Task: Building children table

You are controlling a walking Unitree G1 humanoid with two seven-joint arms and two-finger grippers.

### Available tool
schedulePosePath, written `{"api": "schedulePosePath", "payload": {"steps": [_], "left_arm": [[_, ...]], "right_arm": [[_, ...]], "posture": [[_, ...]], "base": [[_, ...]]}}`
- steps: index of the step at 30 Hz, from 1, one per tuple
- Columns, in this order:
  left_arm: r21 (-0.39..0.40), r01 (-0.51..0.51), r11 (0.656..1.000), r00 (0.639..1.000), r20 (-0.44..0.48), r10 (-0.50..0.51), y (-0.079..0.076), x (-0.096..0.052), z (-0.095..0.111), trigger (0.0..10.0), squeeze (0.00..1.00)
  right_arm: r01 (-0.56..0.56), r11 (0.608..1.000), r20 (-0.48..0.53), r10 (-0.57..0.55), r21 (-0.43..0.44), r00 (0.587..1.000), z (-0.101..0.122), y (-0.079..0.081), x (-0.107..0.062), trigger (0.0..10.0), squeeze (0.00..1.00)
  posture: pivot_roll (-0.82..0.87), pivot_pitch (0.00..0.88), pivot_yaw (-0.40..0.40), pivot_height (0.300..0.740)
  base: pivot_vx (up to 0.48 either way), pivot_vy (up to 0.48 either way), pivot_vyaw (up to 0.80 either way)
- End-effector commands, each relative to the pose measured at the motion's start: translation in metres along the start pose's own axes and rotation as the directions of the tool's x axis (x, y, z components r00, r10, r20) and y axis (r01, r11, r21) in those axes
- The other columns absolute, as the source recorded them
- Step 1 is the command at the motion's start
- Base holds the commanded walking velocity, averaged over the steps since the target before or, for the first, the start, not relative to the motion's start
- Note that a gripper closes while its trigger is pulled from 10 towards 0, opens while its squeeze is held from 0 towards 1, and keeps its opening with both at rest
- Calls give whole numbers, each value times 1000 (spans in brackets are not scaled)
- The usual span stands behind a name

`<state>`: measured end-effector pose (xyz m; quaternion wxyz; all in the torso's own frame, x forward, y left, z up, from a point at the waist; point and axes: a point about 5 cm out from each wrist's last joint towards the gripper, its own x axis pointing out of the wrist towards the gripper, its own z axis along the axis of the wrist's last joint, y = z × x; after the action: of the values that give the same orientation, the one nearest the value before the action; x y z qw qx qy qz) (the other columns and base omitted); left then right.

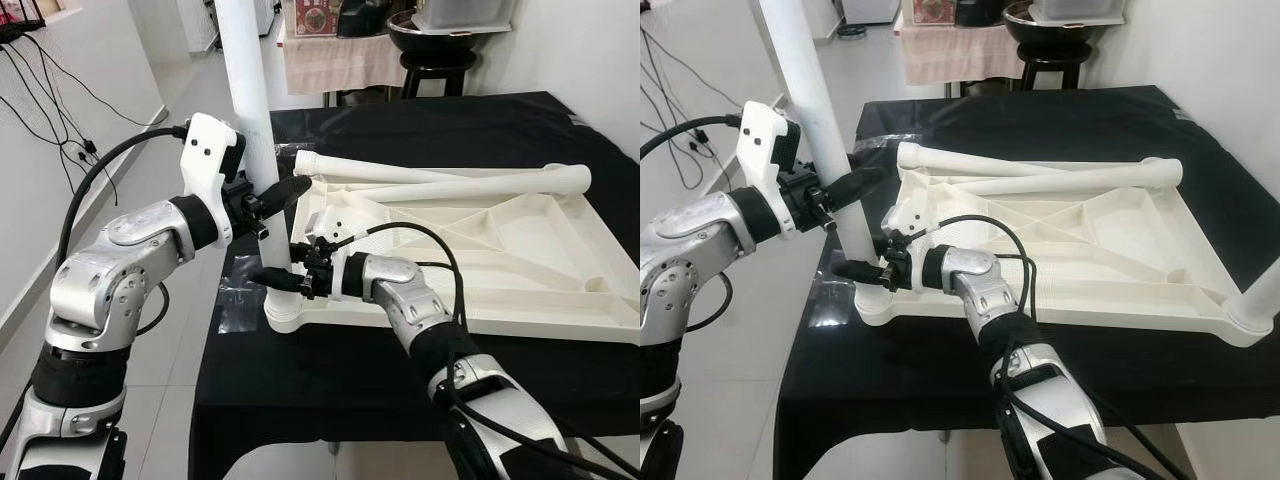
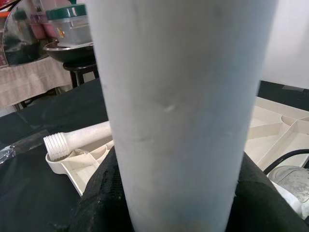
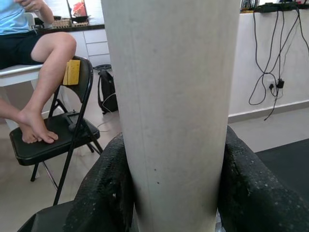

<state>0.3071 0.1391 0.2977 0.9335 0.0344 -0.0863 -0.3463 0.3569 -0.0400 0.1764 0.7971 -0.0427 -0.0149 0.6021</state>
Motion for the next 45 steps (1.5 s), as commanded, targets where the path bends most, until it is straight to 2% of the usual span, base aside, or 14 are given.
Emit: {"api": "schedulePosePath", "payload": {"steps": [1,3,4,5,11,18,20,21,26,38,39,40,41,45], "left_arm": [[40,-26,999,999,-27,27,5,-6,0,0,0],[40,-24,999,999,-28,25,4,-5,0,0,0],[41,-40,998,999,-11,41,6,-5,1,6235,1000],[43,-32,999,999,-3,32,5,-5,3,10000,1000],[41,-43,998,999,7,42,5,-5,4,10000,1000],[27,-120,992,993,-4,120,14,-9,2,10000,1000],[27,-120,992,993,-4,120,14,-9,2,10000,1000],[29,-105,994,994,-14,106,12,-4,0,10000,0],[37,-103,994,994,-21,104,12,1,-1,10000,0],[44,-116,992,992,-38,117,15,-5,-5,10000,0],[38,-108,993,993,-32,109,15,-4,-4,3804,0],[38,-108,993,993,-32,109,15,-4,-4,3804,0],[35,-93,995,995,-30,94,13,-4,-4,0,0],[32,-70,997,997,-26,70,10,-3,-4,0,0]], "right_arm": [[-35,999,15,34,42,999,-5,3,0,0,0],[-43,998,23,42,36,999,-6,1,-3,0,0],[-32,999,26,32,23,999,-6,0,-6,0,0],[-16,1000,21,16,0,1000,-7,-1,-8,0,0],[32,999,-19,-33,-42,999,-12,-1,-11,0,0],[628,769,-136,-639,-122,757,-37,2,-5,0,0],[628,769,-136,-639,-122,757,-37,2,-5,0,0],[577,813,-100,-582,-81,807,-39,23,11,0,0],[413,910,-11,-413,-19,910,-32,63,45,0,0],[389,921,5,-389,-12,921,-29,67,47,0,0],[402,916,2,-402,-17,916,-28,69,47,0,0],[402,916,2,-402,-17,916,-28,69,47,0,0],[410,912,-1,-410,-21,912,-26,71,47,0,0],[428,903,-11,-429,-26,903,-23,74,46,0,0]], "posture": [[-7,54,46,740],[-9,53,47,740],[-11,52,46,740],[-12,53,43,740],[-6,54,34,740],[-15,59,27,740],[-15,59,27,740],[-22,54,49,740],[-16,51,47,740],[-17,53,47,740],[-20,53,46,740],[-20,53,46,740],[-24,53,47,740],[-22,56,46,740]], "base": [[0,0,0],[0,0,0],[0,0,0],[0,0,0],[0,0,0],[0,0,0],[0,0,0],[0,0,0],[0,0,0],[0,0,0],[0,0,0],[0,0,0],[0,0,0],[0,0,0]]}}
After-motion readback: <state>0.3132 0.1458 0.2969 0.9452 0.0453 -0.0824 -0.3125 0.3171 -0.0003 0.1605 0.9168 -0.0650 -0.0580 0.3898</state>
